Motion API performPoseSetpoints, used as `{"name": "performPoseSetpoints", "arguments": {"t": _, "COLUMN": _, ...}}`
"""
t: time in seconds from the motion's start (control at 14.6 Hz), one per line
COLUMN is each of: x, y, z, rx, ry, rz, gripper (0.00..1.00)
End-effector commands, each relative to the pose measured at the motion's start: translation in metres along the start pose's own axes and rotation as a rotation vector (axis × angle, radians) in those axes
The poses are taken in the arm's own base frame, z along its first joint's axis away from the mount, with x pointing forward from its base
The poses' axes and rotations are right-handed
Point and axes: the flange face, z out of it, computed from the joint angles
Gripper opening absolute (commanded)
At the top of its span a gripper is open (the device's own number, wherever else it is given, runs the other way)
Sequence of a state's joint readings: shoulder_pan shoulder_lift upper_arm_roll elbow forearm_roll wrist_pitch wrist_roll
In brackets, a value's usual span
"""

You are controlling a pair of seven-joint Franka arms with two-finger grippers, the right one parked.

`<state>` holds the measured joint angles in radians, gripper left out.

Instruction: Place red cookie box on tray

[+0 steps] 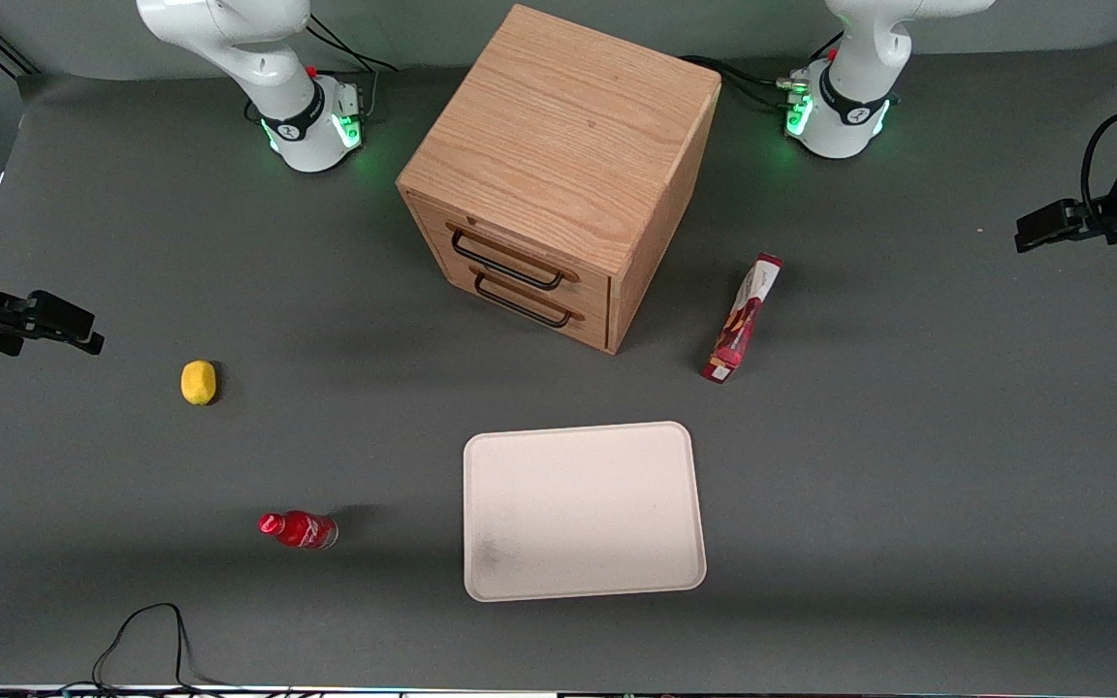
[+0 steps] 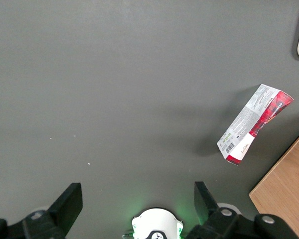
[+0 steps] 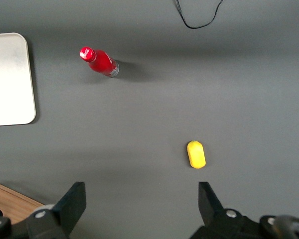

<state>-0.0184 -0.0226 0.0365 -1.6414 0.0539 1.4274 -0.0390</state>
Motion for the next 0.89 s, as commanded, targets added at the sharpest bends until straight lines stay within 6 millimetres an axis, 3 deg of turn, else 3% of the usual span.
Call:
{"name": "performPoseSetpoints", "arguments": {"t": 0.0, "x": 0.001, "y": -0.002, "z": -0.002, "rx": -0.006, "ry": 0.01, "rz": -0.016, "gripper": 1.0}}
{"name": "performPoseSetpoints", "arguments": {"t": 0.48, "x": 0.004, "y": -0.002, "z": -0.003, "rx": -0.008, "ry": -0.001, "rz": -0.019, "gripper": 1.0}}
{"name": "performPoseSetpoints", "arguments": {"t": 0.82, "x": -0.006, "y": 0.02, "z": -0.003, "rx": -0.073, "ry": -0.051, "rz": 0.02, "gripper": 1.0}}
